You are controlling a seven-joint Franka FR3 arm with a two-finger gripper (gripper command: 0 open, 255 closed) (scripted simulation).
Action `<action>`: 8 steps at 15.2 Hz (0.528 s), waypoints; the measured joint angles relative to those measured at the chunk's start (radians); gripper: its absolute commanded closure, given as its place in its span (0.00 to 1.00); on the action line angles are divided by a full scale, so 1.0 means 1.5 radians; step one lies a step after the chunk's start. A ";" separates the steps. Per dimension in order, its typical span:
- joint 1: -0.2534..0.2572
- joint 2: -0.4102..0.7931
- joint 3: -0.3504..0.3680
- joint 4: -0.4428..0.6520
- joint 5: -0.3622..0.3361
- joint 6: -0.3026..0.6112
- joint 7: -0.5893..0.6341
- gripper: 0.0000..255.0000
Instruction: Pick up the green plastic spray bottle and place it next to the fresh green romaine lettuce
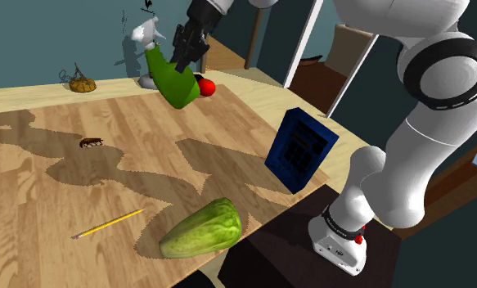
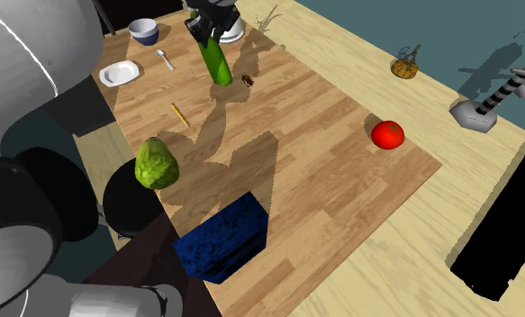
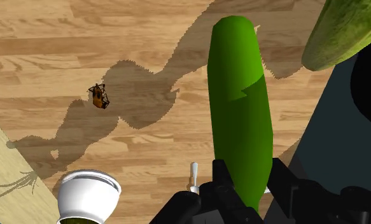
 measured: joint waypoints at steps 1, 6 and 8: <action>0.011 -0.005 0.008 -0.010 -0.005 0.013 0.015 1.00; 0.054 -0.013 0.045 -0.019 -0.027 0.052 0.089 1.00; 0.069 -0.003 0.059 -0.007 -0.032 0.063 0.118 1.00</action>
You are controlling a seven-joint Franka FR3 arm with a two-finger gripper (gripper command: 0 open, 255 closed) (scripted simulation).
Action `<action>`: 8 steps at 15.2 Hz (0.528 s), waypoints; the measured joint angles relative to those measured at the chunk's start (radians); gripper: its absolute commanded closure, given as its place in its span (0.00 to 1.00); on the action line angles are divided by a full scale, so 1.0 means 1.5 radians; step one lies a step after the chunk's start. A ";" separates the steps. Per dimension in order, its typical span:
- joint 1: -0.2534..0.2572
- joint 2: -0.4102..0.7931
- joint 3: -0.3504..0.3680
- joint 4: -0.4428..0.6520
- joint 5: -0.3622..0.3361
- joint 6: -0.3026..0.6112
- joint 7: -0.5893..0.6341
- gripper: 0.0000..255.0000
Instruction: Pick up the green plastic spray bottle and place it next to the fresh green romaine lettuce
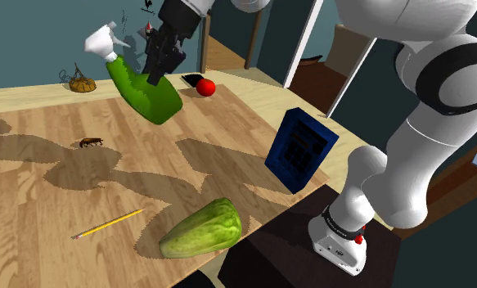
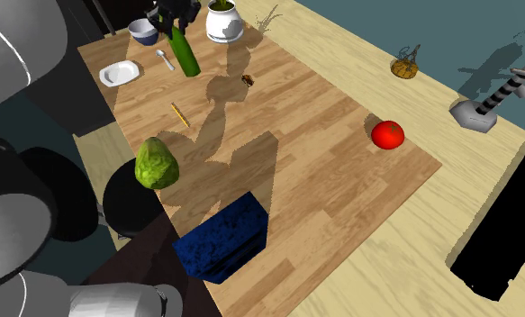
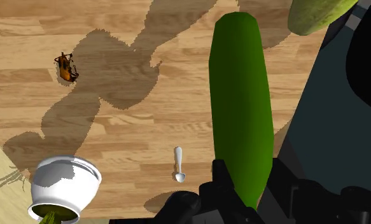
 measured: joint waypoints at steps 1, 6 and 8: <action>0.008 0.005 0.007 0.001 -0.002 0.010 0.012 1.00; 0.048 0.027 0.039 0.021 -0.020 0.042 0.084 1.00; 0.065 0.044 0.052 0.041 -0.028 0.050 0.115 1.00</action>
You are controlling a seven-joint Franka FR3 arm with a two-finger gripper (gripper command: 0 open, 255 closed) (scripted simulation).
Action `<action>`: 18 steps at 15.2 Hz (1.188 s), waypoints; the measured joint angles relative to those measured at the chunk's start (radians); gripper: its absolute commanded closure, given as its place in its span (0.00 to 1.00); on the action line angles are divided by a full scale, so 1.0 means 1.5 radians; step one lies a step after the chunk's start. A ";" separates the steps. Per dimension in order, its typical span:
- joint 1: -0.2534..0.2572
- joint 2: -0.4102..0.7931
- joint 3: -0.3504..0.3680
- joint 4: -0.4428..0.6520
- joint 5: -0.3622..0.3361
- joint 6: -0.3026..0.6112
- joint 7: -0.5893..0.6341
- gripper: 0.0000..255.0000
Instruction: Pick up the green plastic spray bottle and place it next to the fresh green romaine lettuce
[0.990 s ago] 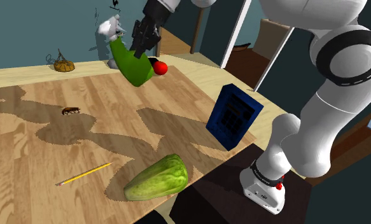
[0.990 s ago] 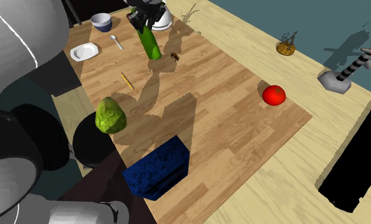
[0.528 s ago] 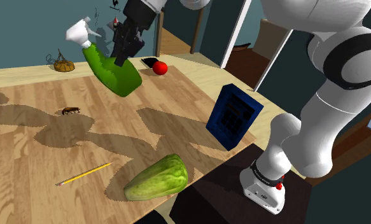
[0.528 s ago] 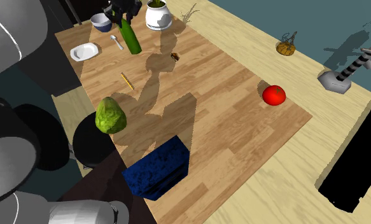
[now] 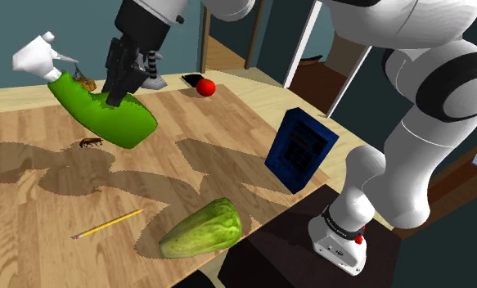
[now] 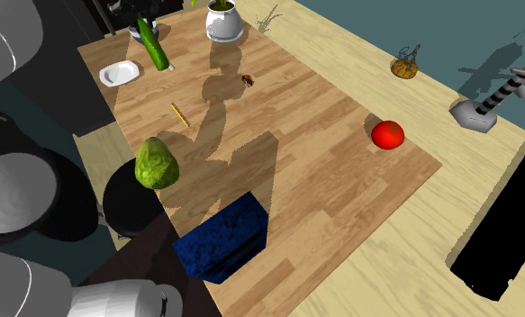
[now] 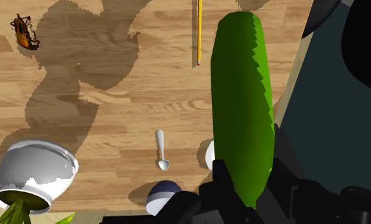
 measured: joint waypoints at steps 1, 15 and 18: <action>0.008 0.006 0.006 0.007 -0.004 0.004 0.015 1.00; 0.056 0.063 0.037 0.010 -0.017 0.083 0.077 1.00; 0.058 0.060 0.039 -0.020 -0.013 0.109 0.068 1.00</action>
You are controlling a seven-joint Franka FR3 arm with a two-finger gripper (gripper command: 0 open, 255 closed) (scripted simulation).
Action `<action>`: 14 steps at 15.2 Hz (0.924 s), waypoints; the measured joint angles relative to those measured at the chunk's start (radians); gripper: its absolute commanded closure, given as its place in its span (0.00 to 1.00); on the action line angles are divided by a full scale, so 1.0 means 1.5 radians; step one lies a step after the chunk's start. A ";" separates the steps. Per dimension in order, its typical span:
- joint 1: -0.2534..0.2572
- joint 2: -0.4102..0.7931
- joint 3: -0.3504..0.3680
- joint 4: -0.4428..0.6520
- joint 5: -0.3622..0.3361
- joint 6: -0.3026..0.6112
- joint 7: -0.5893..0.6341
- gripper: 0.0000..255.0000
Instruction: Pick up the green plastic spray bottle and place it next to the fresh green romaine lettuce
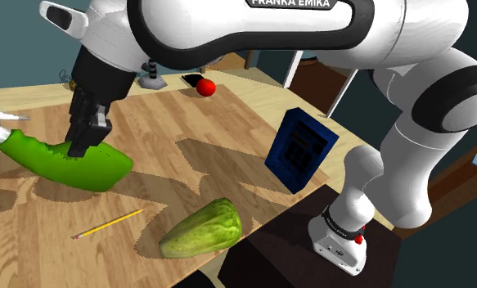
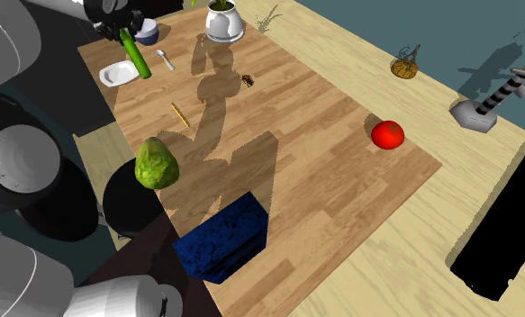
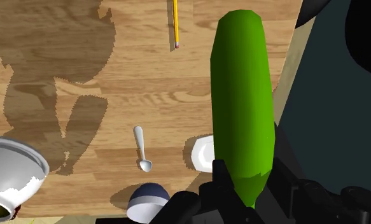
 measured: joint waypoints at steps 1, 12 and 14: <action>-0.001 0.002 0.000 -0.007 0.003 0.007 -0.004 1.00; 0.000 0.012 0.008 -0.087 0.030 0.093 -0.044 1.00; -0.001 0.017 0.010 -0.098 0.037 0.108 -0.052 1.00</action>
